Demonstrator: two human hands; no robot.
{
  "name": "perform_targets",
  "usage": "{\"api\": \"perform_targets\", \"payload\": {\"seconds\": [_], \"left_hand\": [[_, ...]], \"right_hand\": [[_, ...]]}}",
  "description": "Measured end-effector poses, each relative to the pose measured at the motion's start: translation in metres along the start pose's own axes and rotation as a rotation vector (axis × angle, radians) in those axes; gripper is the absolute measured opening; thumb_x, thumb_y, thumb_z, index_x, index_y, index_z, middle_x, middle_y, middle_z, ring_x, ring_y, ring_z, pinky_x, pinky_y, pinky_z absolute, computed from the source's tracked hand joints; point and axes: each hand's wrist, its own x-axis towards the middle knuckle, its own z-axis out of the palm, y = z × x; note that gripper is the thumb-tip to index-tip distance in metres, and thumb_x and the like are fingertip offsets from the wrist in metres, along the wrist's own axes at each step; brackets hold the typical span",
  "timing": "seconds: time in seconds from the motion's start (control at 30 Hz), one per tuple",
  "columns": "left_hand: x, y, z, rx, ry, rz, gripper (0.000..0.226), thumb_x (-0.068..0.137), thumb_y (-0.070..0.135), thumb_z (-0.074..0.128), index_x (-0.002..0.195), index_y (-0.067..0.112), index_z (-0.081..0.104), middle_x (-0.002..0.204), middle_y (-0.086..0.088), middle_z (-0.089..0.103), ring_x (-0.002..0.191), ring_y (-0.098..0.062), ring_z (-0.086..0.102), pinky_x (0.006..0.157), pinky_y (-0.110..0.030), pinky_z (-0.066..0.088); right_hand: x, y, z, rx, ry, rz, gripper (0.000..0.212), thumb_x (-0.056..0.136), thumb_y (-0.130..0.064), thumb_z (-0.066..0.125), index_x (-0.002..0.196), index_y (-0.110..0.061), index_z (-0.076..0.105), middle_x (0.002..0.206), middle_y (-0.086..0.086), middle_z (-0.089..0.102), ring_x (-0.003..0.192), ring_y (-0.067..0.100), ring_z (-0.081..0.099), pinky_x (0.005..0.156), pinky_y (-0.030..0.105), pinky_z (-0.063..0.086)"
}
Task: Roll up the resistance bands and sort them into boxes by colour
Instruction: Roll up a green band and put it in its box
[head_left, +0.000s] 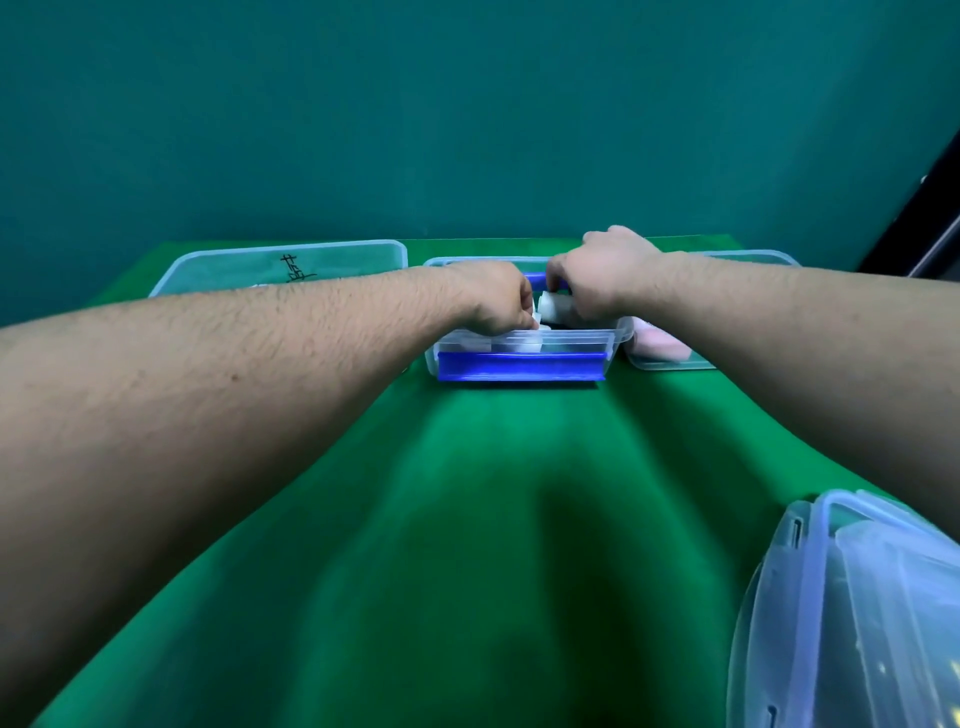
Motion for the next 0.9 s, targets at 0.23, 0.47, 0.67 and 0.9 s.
{"api": "perform_targets", "payload": {"seconds": [0.23, 0.47, 0.67, 0.9], "left_hand": [[0.0, 0.0, 0.0, -0.013, 0.0, 0.003, 0.033, 0.097, 0.043, 0.056, 0.119, 0.02, 0.063, 0.124, 0.0, 0.062, 0.113, -0.02, 0.056, 0.096, -0.031, 0.045], [0.001, 0.0, 0.0, -0.039, 0.028, 0.011, 0.03, 0.096, 0.041, 0.058, 0.117, 0.02, 0.064, 0.121, 0.0, 0.063, 0.108, -0.02, 0.056, 0.088, -0.027, 0.041], [-0.002, -0.001, -0.003, -0.086, 0.097, 0.002, 0.029, 0.092, 0.043, 0.061, 0.114, 0.025, 0.064, 0.115, 0.0, 0.063, 0.098, -0.018, 0.056, 0.084, -0.026, 0.045], [-0.011, 0.005, -0.009, -0.104, 0.133, 0.0, 0.031, 0.094, 0.039, 0.058, 0.12, 0.025, 0.063, 0.127, 0.002, 0.061, 0.115, -0.019, 0.057, 0.095, -0.029, 0.046]], "right_hand": [[0.002, 0.005, 0.005, 0.067, 0.057, 0.028, 0.022, 0.089, -0.044, 0.058, 0.11, -0.038, 0.056, 0.083, -0.001, 0.039, 0.088, 0.028, 0.048, 0.077, 0.033, 0.042], [-0.004, -0.006, 0.008, -0.21, 0.207, -0.035, 0.023, 0.096, -0.037, 0.046, 0.113, -0.027, 0.057, 0.109, 0.0, 0.065, 0.107, 0.025, 0.048, 0.081, 0.035, 0.034], [-0.004, 0.0, 0.008, -0.171, 0.165, 0.029, 0.023, 0.09, -0.041, 0.055, 0.112, -0.032, 0.057, 0.102, -0.003, 0.068, 0.104, 0.023, 0.049, 0.078, 0.035, 0.029], [-0.015, 0.004, 0.004, -0.068, 0.205, 0.072, 0.025, 0.089, -0.042, 0.059, 0.113, -0.037, 0.058, 0.105, -0.005, 0.066, 0.104, 0.021, 0.047, 0.08, 0.037, 0.028]]}}
